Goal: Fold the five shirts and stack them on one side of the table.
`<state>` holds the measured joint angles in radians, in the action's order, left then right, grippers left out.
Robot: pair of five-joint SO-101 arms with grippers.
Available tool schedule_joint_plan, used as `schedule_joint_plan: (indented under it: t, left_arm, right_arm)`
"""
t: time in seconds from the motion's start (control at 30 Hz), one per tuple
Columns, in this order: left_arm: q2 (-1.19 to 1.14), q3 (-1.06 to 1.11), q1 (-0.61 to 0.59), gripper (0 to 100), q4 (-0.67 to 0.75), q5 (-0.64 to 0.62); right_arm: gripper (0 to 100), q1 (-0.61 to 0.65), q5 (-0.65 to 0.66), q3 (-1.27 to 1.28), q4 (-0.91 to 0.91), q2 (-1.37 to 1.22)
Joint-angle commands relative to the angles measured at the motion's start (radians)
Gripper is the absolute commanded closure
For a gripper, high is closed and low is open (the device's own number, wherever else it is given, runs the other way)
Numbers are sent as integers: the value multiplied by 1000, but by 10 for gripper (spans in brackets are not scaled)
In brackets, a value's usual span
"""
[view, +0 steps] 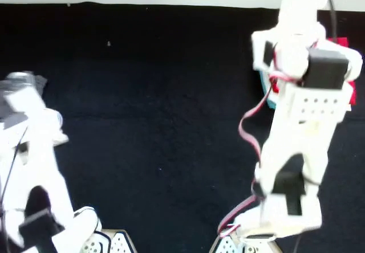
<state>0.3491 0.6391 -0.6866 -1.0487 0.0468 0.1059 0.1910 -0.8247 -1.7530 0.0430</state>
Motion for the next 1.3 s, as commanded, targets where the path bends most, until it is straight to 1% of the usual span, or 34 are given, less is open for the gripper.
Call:
schedule_joint_plan:
  t: [0.0, 0.1, 0.17, 0.3, 0.43, 0.57, 0.67, 0.83, 0.9, 0.97, 1.0, 1.03, 1.2, 1.27]
  left_arm:
    - [76, -209, -202, 930, -137, 147]
    - [22, -308, -357, 825, -133, 253]
    - [-56, -360, -443, 789, -133, 330]
    - [-275, -472, -575, 805, -133, 474]
    - [-507, -636, -642, 806, -133, 548]
    - [-708, -789, -661, 806, -133, 612]
    - [-839, -857, -659, 820, -140, 655]
    - [-964, -928, -651, 847, -141, 680]
    - [-969, -944, -654, 886, -143, 678]
    - [-955, -957, -657, 981, -166, 677]
    - [-943, -967, -657, 998, -189, 677]
    - [-926, -980, -654, 980, -221, 677]
    - [-796, -1066, -610, 991, -397, 675]
    - [-722, -1107, -575, 991, -483, 644]
  right_arm:
    - [968, 91, -6, 383, -7, 275]
    - [968, 140, -6, 642, 22, 444]
    - [968, 145, 0, 786, 67, 542]
    - [968, 143, 0, 1015, 156, 704]
    - [968, 143, 0, 1153, 213, 820]
    - [968, 143, 0, 1205, 208, 889]
    - [968, 143, 0, 1225, 205, 924]
    - [968, 143, 0, 1231, 203, 946]
    - [968, 143, 0, 1231, 189, 944]
    - [968, 143, -2, 1231, 176, 941]
    - [968, 143, -2, 1231, 170, 940]
    - [968, 143, -2, 1231, 162, 940]
    - [968, 143, -2, 1247, 162, 944]
    - [968, 143, -2, 1287, 180, 946]
